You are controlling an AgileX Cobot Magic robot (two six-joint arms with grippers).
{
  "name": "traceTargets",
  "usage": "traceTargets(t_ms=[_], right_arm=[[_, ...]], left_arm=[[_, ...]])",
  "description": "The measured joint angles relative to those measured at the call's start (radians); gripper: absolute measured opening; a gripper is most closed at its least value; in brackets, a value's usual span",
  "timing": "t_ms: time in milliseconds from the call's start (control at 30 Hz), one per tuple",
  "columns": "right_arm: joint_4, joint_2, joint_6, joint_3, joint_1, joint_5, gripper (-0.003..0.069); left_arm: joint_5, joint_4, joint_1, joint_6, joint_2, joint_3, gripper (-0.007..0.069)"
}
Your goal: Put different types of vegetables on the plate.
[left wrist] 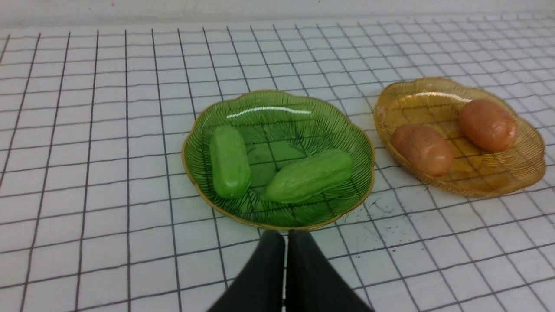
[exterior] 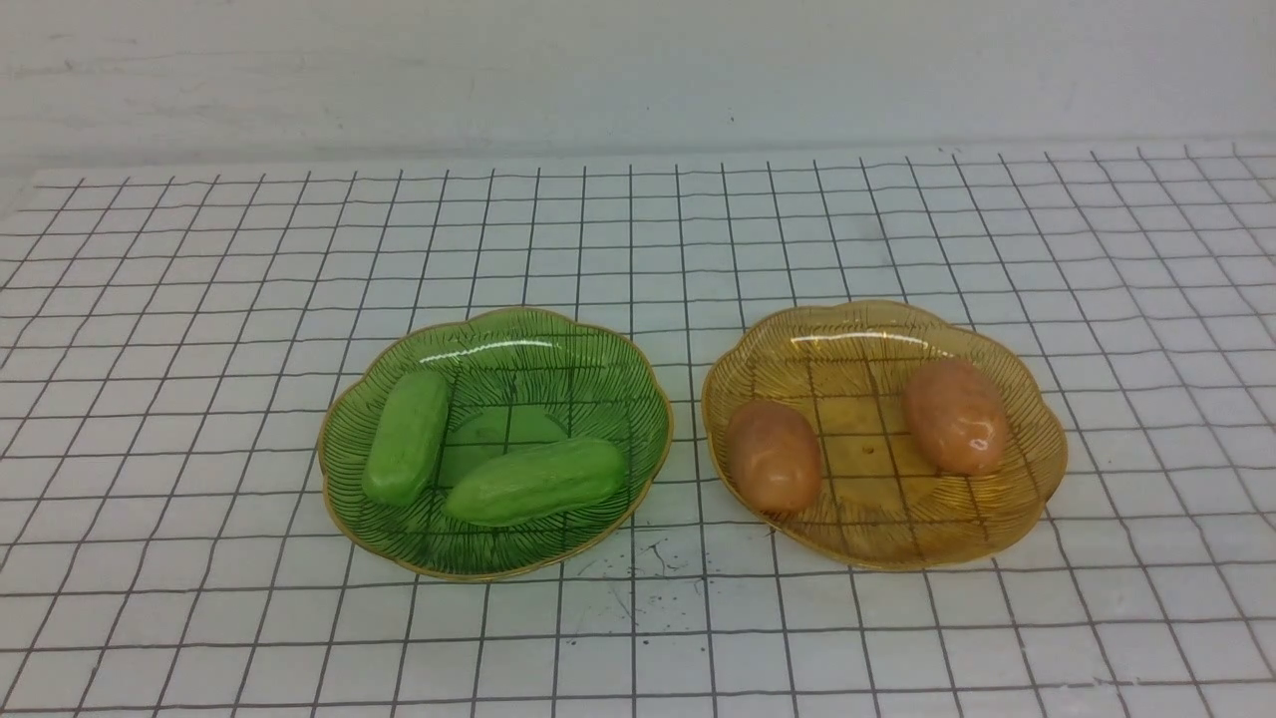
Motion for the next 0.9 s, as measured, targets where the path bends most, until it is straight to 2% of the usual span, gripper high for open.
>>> traceTargets(t_ms=[300, 467, 767, 800, 900], right_arm=[[0.000, 0.000, 0.000, 0.000, 0.000, -0.001, -0.0014], [-0.002, 0.000, 0.001, 0.000, 0.000, -0.001, -0.0014], [-0.003, 0.000, 0.002, 0.000, 0.000, -0.002, -0.0014], [-0.003, 0.000, 0.002, 0.000, 0.000, -0.002, -0.0014], [-0.003, 0.000, 0.002, 0.000, 0.000, -0.003, -0.0014]], left_arm=[[0.103, -0.031, 0.000, 0.001, -0.131, 0.000, -0.0008], [0.102, 0.002, 0.000, 0.025, -0.131, 0.000, -0.0008], [-0.194, 0.106, 0.025, 0.056, -0.148, 0.140, -0.0008], [-0.285, 0.107, 0.067, 0.078, -0.172, 0.219, -0.0008], [-0.394, 0.090, 0.153, 0.100, -0.193, 0.354, -0.0008]])
